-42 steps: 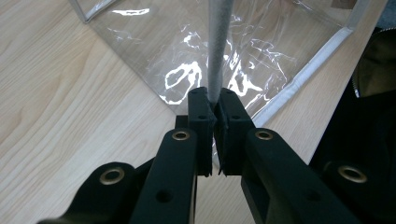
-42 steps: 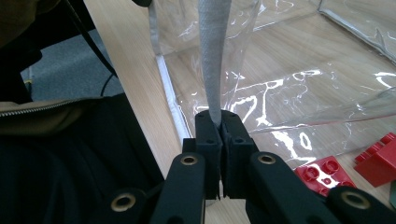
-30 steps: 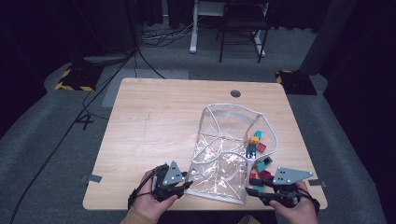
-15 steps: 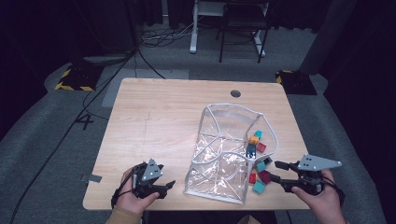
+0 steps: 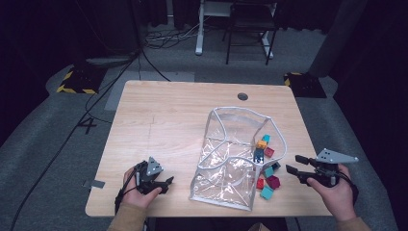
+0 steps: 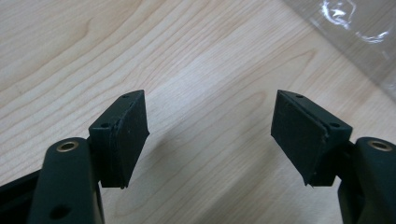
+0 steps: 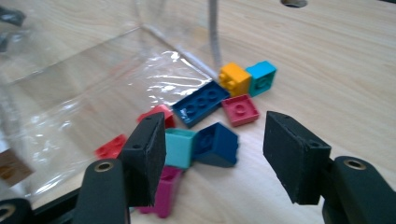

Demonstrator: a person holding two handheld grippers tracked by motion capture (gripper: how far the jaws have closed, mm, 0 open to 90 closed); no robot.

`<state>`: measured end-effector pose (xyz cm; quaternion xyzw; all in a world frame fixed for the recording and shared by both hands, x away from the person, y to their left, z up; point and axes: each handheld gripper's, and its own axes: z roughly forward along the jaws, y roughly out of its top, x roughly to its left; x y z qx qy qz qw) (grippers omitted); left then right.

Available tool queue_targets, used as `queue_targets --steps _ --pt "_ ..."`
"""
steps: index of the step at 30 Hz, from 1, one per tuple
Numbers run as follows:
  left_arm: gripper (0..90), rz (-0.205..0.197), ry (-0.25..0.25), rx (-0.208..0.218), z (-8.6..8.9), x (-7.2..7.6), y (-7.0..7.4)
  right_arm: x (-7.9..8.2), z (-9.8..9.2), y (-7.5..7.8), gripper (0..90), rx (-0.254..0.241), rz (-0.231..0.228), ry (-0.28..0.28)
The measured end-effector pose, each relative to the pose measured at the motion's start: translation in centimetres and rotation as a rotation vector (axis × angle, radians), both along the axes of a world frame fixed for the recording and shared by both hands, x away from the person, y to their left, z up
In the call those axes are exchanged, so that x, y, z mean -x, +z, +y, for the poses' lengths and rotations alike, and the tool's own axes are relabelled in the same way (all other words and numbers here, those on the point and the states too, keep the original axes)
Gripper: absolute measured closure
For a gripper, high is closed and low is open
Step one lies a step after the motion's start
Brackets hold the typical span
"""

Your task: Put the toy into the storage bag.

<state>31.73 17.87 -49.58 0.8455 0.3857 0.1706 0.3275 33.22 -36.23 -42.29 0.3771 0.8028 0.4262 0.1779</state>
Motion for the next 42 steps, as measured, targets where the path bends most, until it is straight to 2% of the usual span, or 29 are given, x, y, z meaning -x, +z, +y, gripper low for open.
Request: queue_targets --steps 1,2,6,9,17,19,20,23,24,28,30,31,36,42 --pt "24.8 0.000 0.000 0.000 0.0 0.0 0.0 0.0 0.0 0.0 40.1 0.000 0.000 0.000" --pt "22.5 0.008 -0.013 -0.015 0.2 -0.1 -0.3 -1.0 -0.3 -0.1 40.1 0.008 -0.002 -0.012" --pt "19.6 0.007 -0.017 0.016 0.4 -0.1 -0.6 -3.0 -0.7 -0.5 39.7 0.023 -0.001 -0.039" --pt "17.2 0.029 0.003 0.040 0.6 -0.3 -0.8 -4.4 -0.6 -0.8 39.3 0.024 -0.003 -0.046" --pt "16.3 0.037 0.009 0.044 0.6 -0.4 -0.8 -8.4 0.8 -1.1 39.5 0.032 0.002 -0.043" --pt "16.3 0.037 0.009 0.044 0.6 -0.4 -0.8 -8.7 1.0 -1.2 39.6 0.036 0.001 -0.042" --pt "16.3 0.037 0.009 0.044 0.6 -0.4 -0.8 -9.8 1.4 -1.5 39.6 0.041 0.010 -0.045" --pt "16.3 0.037 0.009 0.044 0.6 -0.4 -0.8 -10.4 1.7 -1.7 39.6 0.040 0.016 -0.045" --pt "16.3 0.036 0.009 0.044 0.6 -0.4 -0.8 -11.2 2.2 -1.9 39.6 0.043 0.021 -0.043" --pt "16.3 0.037 0.009 0.044 0.6 -0.4 -0.8 -12.4 3.0 -2.3 39.4 0.034 0.027 -0.041" --pt "16.3 0.036 0.009 0.044 0.6 -0.4 -0.8 -12.6 3.2 -2.4 39.4 0.033 0.030 -0.040" --pt "16.3 0.036 0.009 0.044 0.6 -0.4 -0.8 -13.1 3.8 -2.8 39.4 0.036 0.035 -0.033" --pt "16.3 0.037 0.009 0.044 0.6 -0.4 -0.8 -13.8 4.7 -3.6 39.4 0.053 0.046 -0.020" --pt "16.3 0.037 0.009 0.044 0.6 -0.4 -0.8 -14.4 5.1 -4.6 39.7 0.068 0.072 -0.034"
